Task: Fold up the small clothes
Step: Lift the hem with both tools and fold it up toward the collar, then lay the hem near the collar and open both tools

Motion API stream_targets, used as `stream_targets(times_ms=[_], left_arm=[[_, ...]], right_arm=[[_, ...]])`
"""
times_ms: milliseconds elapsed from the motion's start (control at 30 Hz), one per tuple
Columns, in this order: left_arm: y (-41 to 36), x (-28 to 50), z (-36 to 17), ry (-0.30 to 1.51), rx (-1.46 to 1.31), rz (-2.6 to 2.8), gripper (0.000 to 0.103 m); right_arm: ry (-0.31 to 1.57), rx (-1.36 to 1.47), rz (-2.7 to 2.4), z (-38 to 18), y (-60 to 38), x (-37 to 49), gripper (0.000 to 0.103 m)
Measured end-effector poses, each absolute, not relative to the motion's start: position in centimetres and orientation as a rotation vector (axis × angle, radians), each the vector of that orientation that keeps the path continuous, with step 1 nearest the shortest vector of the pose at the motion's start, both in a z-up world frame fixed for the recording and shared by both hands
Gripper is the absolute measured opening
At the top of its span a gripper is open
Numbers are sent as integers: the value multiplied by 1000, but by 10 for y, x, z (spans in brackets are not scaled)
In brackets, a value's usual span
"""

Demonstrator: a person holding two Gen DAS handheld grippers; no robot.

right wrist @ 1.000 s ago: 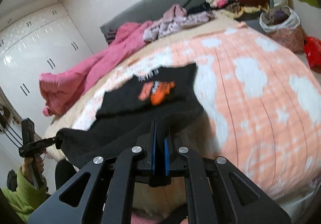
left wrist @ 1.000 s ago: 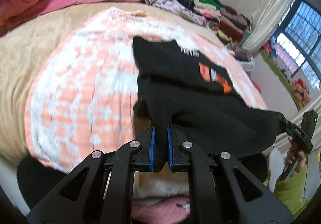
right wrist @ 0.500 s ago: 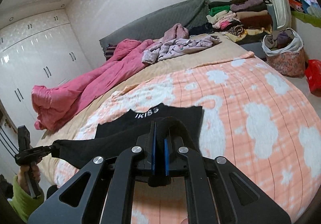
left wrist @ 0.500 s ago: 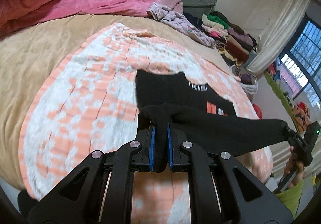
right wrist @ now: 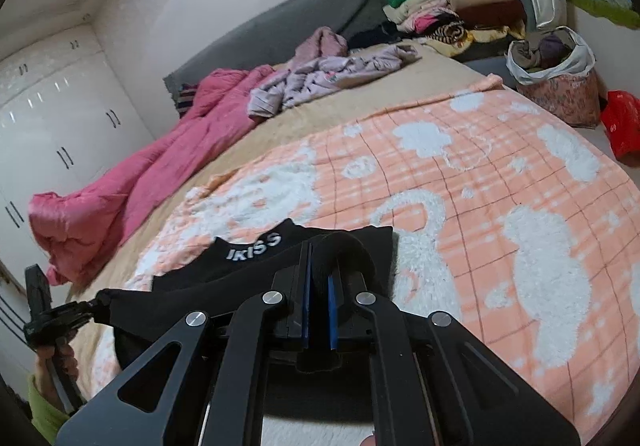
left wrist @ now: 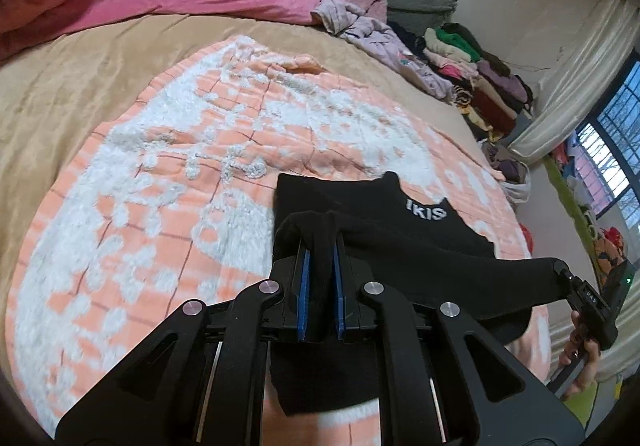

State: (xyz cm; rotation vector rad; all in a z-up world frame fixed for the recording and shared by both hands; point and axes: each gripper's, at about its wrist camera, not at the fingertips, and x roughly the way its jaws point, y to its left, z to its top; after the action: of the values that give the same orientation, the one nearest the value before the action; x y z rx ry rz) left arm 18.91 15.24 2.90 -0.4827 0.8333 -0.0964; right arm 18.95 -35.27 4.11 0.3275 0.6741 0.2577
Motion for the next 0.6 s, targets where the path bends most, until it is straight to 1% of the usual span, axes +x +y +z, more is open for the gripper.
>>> stream_targets(times_ms=[300, 433, 467, 500, 533, 567, 600], left_arm=[[156, 217, -9, 884, -512, -72, 7], [159, 216, -16, 868, -537, -76, 8], [159, 214, -16, 856, -537, -76, 9], [159, 212, -14, 838, -523, -73, 10], [158, 210, -13, 825, -507, -63, 20], [157, 207, -10, 804, -476, -40, 35], [156, 203, -6, 775, -426, -14, 39]], right_arm=[[754, 299, 160, -1, -346, 222, 6], [760, 263, 135, -14, -342, 226, 7], [759, 255, 131, -15, -342, 226, 10], [761, 243, 118, -16, -342, 226, 19], [761, 240, 114, -17, -342, 226, 25], [754, 239, 105, -16, -344, 225, 37], [742, 232, 81, -15, -347, 224, 46]])
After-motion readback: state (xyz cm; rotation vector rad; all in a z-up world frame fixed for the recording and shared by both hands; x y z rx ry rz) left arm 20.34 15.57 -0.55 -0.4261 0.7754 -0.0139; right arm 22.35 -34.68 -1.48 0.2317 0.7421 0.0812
